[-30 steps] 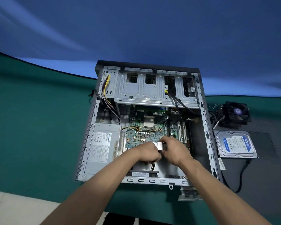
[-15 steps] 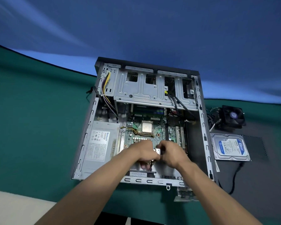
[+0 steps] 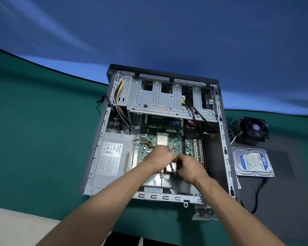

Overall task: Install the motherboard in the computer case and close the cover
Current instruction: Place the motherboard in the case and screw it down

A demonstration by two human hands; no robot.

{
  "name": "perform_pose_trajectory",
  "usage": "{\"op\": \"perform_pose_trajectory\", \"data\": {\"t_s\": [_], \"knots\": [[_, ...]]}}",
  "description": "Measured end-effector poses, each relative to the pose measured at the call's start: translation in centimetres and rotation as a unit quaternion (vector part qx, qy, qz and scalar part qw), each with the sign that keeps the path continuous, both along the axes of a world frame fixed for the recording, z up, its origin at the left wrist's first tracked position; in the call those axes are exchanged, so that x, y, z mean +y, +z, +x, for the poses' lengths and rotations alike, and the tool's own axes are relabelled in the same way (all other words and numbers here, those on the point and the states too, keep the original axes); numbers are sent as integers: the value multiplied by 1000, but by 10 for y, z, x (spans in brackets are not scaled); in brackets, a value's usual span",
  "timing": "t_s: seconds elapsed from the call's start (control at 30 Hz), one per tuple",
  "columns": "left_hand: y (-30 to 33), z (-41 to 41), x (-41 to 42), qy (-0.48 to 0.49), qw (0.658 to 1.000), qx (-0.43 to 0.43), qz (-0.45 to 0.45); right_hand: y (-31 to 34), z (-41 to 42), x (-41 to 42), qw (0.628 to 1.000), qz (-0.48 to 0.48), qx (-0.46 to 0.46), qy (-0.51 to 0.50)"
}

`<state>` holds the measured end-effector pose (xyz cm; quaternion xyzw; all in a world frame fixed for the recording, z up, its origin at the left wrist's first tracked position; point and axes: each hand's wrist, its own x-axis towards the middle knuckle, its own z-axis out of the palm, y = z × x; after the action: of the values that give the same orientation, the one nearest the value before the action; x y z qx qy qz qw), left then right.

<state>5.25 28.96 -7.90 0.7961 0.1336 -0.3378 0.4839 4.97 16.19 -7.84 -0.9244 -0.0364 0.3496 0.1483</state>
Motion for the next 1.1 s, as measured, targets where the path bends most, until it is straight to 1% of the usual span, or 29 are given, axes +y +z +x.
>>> {"op": "perform_pose_trajectory", "data": {"t_s": [0.07, 0.1, 0.2, 0.27, 0.33, 0.4, 0.5, 0.57, 0.7, 0.77, 0.83, 0.9, 0.97, 1.0, 1.03, 1.1], "knots": [[-2, 0, 2, 39, 997, -26, 59, 4, 0, 0, 1000, 5, 2, 6], [-3, 0, 3, 37, 995, -38, 88, 6, -1, 1, 1000, 7, 3, 14], [-2, -2, 2, -14, 986, -71, 149, 8, -4, 2, 999, 7, 23, 42], [-2, -3, 3, -50, 980, -88, 170, 8, -8, 4, 996, 9, 66, 51], [-2, -4, 5, -88, 972, -98, 194, 8, -11, 5, 994, 17, 103, 45], [-4, -4, 7, -118, 966, -99, 209, 6, -11, 4, 992, 18, 117, 42], [-3, -5, 10, -159, 954, -107, 232, 1, -11, 3, 990, 30, 139, 2], [-3, -4, 12, -189, 938, -128, 261, 0, -9, 2, 991, 33, 124, -27], [-6, -1, 12, -227, 915, -171, 287, -3, -4, 2, 997, 10, 45, -58], [-8, 0, 9, -240, 916, -179, 268, -6, -1, 0, 996, -8, 12, -86], [-7, 0, 6, -244, 925, -177, 232, -9, 2, -4, 990, -38, -26, -130], [-8, 1, 5, -234, 925, -197, 226, -10, 5, -7, 982, -61, -46, -170], [-11, 3, 6, -224, 908, -220, 278, -14, 7, -9, 982, -75, -27, -169], [-13, 5, 8, -221, 899, -210, 314, -15, 8, -9, 984, -80, -16, -161], [-14, 6, 9, -219, 894, -186, 343, -16, 9, -9, 985, -84, -12, -152], [-15, 7, 10, -222, 892, -139, 368, -17, 12, -9, 986, -91, -16, -140]]}}
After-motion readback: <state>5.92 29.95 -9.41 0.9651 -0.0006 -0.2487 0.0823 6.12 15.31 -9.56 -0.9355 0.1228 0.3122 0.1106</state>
